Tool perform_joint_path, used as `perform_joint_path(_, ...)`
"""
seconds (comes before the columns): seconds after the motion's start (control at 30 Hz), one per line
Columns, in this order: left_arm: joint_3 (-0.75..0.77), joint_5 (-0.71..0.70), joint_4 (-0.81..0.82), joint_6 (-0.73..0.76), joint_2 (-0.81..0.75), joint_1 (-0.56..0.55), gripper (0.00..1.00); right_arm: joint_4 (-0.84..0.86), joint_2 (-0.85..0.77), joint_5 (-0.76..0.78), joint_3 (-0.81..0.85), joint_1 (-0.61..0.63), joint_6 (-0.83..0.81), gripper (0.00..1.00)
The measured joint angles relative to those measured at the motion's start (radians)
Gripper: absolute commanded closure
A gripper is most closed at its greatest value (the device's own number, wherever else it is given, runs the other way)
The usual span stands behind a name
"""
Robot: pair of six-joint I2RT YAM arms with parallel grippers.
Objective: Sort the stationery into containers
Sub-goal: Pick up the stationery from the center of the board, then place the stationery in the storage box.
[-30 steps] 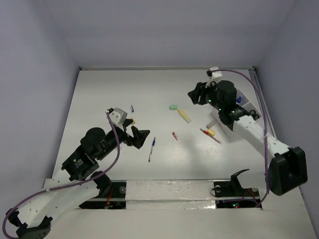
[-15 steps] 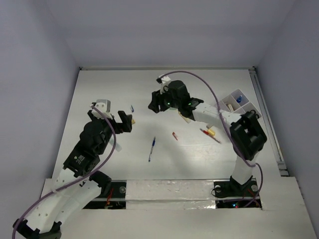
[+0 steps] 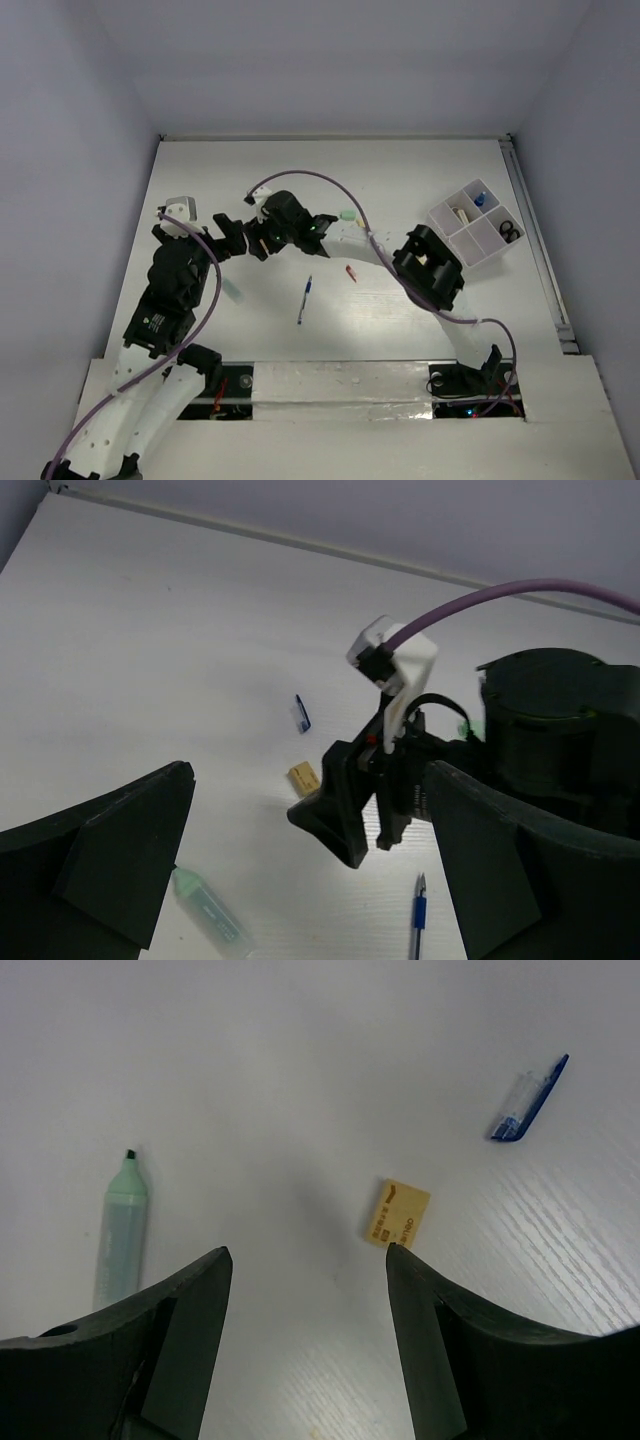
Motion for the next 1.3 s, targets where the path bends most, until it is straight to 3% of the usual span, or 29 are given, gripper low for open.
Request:
perform_joint_path(0.27,0.0,0.041,0.005,0.0,-0.001,0.0,0.01,-0.113,0.127,0.147,0.106,0.013,-0.021,0.37)
perform_joint_path(0.37,0.0,0.051,0.008,0.0,-0.009,0.0,0.01,-0.123,0.164,0.182,0.144,0.013,-0.02,0.54)
perform_joint_path(0.5,0.0,0.061,0.015,0.0,-0.024,0.0,0.01,-0.122,0.176,0.211,0.156,0.012,-0.007,0.93)
perform_joint_path(0.6,0.0,0.067,0.021,0.001,-0.034,0.0,0.01,-0.114,0.176,0.24,0.158,0.012,0.01,1.0)
perform_joint_path(0.73,0.0,0.087,0.031,0.005,-0.047,0.0,0.01,-0.07,0.116,0.29,0.057,0.008,0.028,1.0)
perform_joint_path(0.9,0.0,0.143,0.042,0.014,-0.071,-0.01,0.01,-0.04,-0.218,0.352,-0.304,-0.044,0.044,1.0)
perform_joint_path(1.1,0.0,0.201,0.05,0.026,-0.1,-0.059,0.01,-0.054,-0.777,0.5,-0.639,-0.289,0.103,1.0)
perform_joint_path(1.3,0.0,0.216,0.051,0.034,-0.128,-0.117,0.01,-0.274,-1.154,0.67,-0.843,-0.5,0.189,1.0)
